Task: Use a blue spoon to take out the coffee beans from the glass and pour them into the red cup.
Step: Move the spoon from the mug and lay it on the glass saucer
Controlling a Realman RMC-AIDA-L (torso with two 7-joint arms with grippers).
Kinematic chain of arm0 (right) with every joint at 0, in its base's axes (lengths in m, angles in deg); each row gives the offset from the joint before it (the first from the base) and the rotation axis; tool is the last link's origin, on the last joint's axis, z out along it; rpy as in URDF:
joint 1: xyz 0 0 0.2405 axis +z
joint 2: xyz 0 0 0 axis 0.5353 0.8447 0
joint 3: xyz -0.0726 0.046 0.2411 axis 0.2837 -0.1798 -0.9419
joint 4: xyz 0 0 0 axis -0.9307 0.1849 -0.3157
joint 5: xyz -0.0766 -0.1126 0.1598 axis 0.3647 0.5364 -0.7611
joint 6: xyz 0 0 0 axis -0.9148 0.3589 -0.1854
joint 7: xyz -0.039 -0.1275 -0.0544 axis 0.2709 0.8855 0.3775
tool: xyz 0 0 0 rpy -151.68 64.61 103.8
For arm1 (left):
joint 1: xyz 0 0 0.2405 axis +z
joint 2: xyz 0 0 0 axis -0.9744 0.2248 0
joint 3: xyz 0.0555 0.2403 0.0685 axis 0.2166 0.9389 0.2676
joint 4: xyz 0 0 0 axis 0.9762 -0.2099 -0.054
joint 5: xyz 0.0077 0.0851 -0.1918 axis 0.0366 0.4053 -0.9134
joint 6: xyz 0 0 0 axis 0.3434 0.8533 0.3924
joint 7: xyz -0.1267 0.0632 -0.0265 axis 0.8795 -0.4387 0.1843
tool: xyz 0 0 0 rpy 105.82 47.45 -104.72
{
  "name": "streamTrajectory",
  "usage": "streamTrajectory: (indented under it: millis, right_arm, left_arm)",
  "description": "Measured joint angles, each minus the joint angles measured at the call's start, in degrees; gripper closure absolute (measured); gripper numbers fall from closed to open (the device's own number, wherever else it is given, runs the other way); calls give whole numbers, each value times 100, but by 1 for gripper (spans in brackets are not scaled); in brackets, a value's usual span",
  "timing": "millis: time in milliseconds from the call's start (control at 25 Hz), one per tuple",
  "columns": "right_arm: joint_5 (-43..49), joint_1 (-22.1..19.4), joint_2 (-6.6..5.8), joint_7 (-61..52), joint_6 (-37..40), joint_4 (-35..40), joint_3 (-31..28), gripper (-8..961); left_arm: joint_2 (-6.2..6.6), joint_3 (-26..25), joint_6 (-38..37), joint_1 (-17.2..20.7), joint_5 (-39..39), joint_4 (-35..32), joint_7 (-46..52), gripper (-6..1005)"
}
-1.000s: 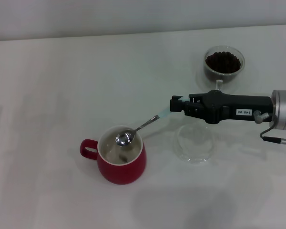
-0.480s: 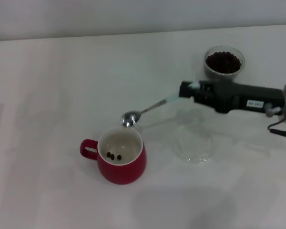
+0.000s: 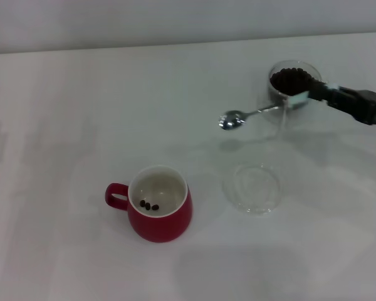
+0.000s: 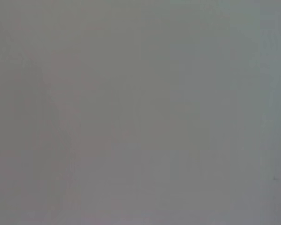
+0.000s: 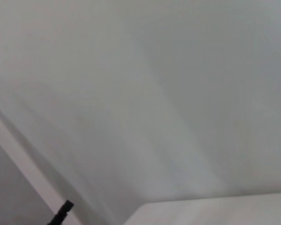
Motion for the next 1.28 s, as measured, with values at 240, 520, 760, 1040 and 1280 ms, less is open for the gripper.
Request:
streamTrajectory:
  millis: [240,520,760,1040,1280]
  right_arm:
    - [28,-302,-169,-219,8,-16,0,796]
    - [189,-425,-355,-217,142,-438,40,796]
    - [528,-368,-254,-173,26,-554,49,796]
    - [626,-334,-128,-159,-498,-559,67,796]
    - [695,-348,-118,-94,-780,-581,64,796]
  left_arm:
    - [0,-2,0,-21,-36,3,0,214]
    - [0,-1,0,-28,-92,20,0,214]
    - [0,-1,7,-58,-93,82,0,214]
    - [0,-1,76,-82,-91,124,0,213]
    - [0,-1,88,-68,-89,156,0,214]
